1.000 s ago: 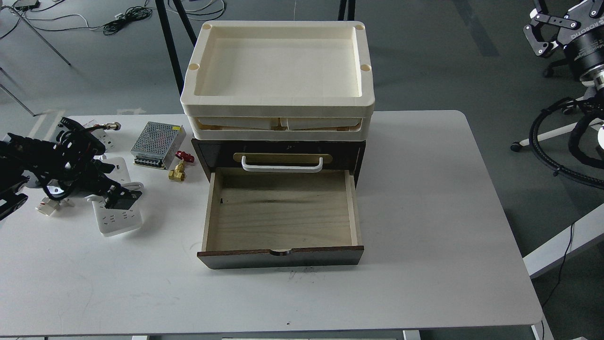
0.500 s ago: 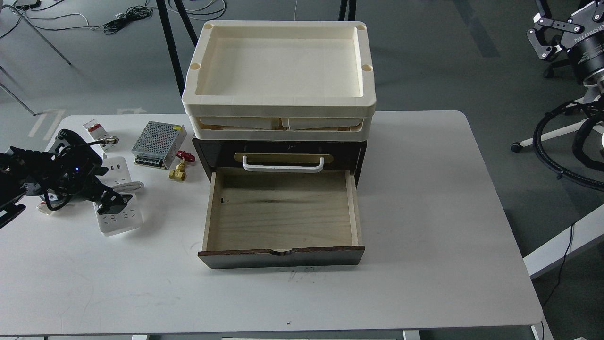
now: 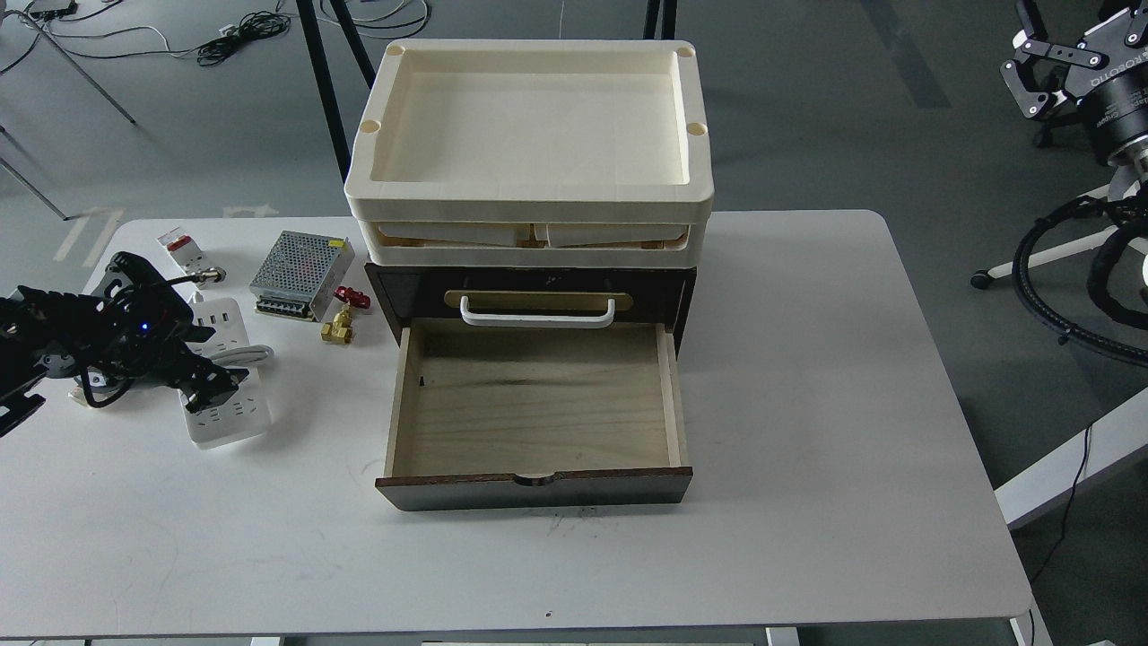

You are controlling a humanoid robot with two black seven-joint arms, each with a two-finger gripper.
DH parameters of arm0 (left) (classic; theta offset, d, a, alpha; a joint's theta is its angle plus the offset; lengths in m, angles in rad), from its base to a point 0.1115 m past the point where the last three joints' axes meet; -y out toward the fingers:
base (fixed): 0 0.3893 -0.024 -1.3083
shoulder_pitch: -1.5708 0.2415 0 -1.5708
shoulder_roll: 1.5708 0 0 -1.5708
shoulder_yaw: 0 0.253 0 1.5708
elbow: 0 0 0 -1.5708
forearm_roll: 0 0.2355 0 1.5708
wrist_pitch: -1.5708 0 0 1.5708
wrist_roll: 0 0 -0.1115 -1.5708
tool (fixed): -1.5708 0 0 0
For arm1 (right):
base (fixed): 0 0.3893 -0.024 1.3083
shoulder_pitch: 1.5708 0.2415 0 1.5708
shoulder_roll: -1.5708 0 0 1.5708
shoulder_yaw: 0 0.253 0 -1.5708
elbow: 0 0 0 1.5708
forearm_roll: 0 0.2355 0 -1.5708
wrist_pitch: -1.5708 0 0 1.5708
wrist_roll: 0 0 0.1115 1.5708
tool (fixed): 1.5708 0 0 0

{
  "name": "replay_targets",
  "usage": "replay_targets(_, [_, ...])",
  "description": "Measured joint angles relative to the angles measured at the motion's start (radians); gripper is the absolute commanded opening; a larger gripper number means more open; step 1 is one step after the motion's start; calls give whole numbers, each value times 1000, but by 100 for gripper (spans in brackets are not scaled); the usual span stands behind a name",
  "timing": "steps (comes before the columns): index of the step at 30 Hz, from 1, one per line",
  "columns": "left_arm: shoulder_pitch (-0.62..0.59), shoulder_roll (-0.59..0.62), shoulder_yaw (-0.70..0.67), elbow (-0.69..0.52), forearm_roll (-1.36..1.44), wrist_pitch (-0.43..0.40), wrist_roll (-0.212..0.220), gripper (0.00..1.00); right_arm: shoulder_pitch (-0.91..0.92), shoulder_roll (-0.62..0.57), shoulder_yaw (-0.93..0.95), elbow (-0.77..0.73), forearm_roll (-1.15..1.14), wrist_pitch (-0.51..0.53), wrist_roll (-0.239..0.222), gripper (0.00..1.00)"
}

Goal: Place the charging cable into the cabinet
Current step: 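Grasp the white power strip with coiled cable using the left gripper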

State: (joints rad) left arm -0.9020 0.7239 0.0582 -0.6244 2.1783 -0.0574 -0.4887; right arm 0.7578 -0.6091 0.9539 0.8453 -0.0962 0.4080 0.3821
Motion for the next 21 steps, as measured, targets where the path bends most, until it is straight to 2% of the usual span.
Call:
replay_targets(14, [0, -11, 33, 43, -4, 28, 0, 64, -5, 0, 0, 1, 1, 0, 2, 99])
replay_targets(16, [3, -12, 35, 43, -4, 30, 0, 62, -7, 0, 0, 1, 1, 0, 3, 99])
replay_targets(21, [9, -12, 36, 43, -5, 57, 0, 50, -9, 0, 0, 3, 1, 0, 3, 99])
